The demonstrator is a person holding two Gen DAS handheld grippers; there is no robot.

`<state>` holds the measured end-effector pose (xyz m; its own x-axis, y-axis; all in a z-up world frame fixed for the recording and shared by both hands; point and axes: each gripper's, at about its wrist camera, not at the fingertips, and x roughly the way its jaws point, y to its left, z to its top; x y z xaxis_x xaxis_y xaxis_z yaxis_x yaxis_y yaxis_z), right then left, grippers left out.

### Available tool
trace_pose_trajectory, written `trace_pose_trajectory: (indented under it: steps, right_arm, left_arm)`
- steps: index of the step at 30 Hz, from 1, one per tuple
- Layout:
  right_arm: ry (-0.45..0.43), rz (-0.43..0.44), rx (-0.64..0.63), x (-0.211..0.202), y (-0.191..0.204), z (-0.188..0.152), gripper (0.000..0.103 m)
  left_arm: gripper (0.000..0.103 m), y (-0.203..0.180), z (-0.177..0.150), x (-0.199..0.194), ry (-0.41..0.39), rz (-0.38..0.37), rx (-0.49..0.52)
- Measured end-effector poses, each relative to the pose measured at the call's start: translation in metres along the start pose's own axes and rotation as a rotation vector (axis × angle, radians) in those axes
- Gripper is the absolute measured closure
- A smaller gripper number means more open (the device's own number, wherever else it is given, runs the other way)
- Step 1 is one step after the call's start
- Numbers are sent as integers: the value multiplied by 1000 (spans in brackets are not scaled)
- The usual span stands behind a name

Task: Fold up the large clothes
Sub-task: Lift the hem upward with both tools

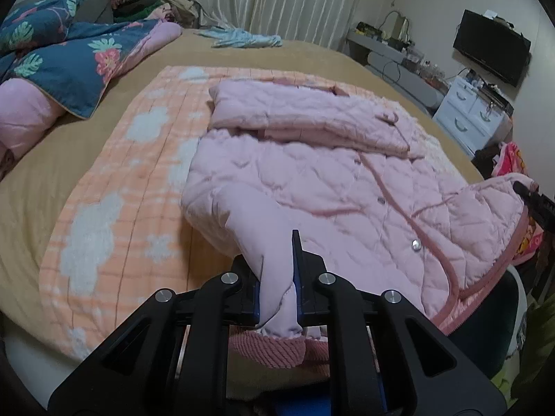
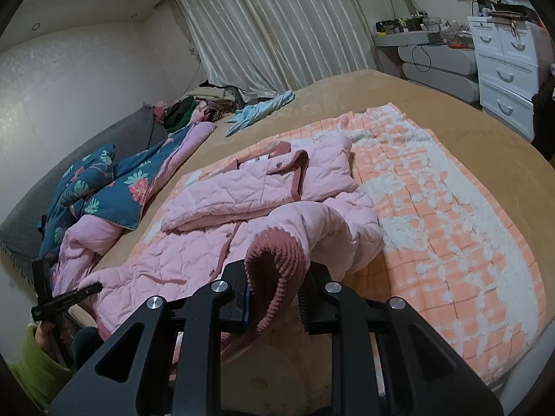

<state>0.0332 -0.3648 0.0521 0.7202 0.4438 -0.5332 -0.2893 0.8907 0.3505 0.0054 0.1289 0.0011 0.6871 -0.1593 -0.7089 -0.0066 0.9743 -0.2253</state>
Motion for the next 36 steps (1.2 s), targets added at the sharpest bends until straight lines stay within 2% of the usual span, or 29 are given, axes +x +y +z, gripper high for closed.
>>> trace_pose_trajectory:
  steps: [20, 36]
  right_arm:
    - [-84, 17, 14, 6, 10, 55, 85]
    - [-123, 6, 47, 20, 12, 99, 85]
  left_arm:
    - [97, -1, 75, -4, -120, -25, -26]
    - [97, -10, 127, -6, -191, -6, -24]
